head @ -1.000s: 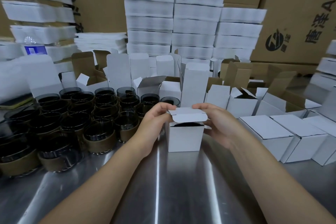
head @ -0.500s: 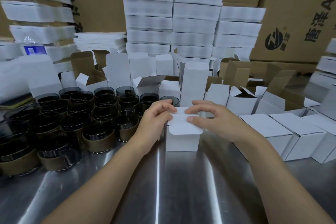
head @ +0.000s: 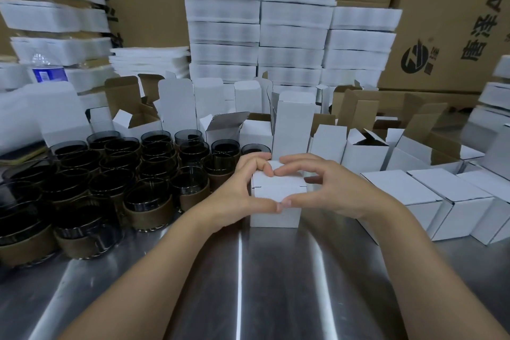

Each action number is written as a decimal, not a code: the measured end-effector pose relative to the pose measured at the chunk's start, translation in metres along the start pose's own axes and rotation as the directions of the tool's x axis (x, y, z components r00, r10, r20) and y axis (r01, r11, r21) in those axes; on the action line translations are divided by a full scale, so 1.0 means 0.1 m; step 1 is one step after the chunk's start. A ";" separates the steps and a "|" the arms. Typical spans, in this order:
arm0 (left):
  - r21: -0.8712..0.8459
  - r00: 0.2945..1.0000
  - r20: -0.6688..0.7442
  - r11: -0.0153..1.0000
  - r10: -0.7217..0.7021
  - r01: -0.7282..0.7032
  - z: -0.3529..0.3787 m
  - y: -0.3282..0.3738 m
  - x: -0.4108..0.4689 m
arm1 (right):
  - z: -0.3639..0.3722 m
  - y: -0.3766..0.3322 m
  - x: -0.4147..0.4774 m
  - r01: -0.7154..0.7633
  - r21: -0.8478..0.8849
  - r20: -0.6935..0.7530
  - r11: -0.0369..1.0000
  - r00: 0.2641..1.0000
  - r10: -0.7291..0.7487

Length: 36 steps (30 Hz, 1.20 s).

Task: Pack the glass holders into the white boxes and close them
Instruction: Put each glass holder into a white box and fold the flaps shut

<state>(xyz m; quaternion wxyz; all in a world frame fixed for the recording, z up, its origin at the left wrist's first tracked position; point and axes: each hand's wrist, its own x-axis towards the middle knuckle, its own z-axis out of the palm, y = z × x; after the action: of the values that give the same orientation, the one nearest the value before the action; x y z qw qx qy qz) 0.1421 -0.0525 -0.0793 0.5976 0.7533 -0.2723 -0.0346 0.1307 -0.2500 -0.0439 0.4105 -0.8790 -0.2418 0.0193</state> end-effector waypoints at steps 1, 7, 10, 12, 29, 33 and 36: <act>0.010 1.000 0.002 1.000 0.001 -0.001 0.00 0.00 0.00 | 0.01 0.00 0.00 0.008 -0.004 -0.017 1.000 1.000 -0.008; -0.082 0.999 -0.028 0.996 -0.021 0.018 -0.04 0.01 0.00 | 0.03 0.01 0.01 0.036 -0.001 -0.105 0.999 0.994 -0.036; -0.188 0.999 -0.038 0.982 -0.014 0.007 -0.06 -0.01 0.01 | 0.03 0.00 0.02 0.057 0.026 -0.140 0.998 0.989 -0.053; -0.239 0.999 -0.034 0.971 -0.016 0.008 -0.07 -0.03 0.02 | 0.03 -0.01 0.03 0.058 0.048 -0.154 0.997 0.987 -0.050; -0.365 0.993 -0.103 0.931 -0.055 0.014 -0.08 -0.03 0.02 | 0.10 -0.13 -0.01 0.037 0.093 -0.098 0.995 0.995 -0.028; -0.353 0.990 -0.129 0.936 -0.062 0.012 -0.07 -0.04 0.04 | 0.10 -0.14 -0.02 0.030 0.034 -0.037 0.999 0.999 -0.029; -0.383 0.981 -0.165 0.923 -0.098 0.028 -0.06 -0.04 0.07 | 0.10 -0.15 -0.01 0.014 0.044 -0.050 0.999 0.999 -0.011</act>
<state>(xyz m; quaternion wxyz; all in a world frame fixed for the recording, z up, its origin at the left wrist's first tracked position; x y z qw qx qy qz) 0.1518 -0.0500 -0.0797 0.7525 0.6322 -0.1806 -0.0374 0.1218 -0.2352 -0.0398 0.4357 -0.8685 -0.2364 -0.0001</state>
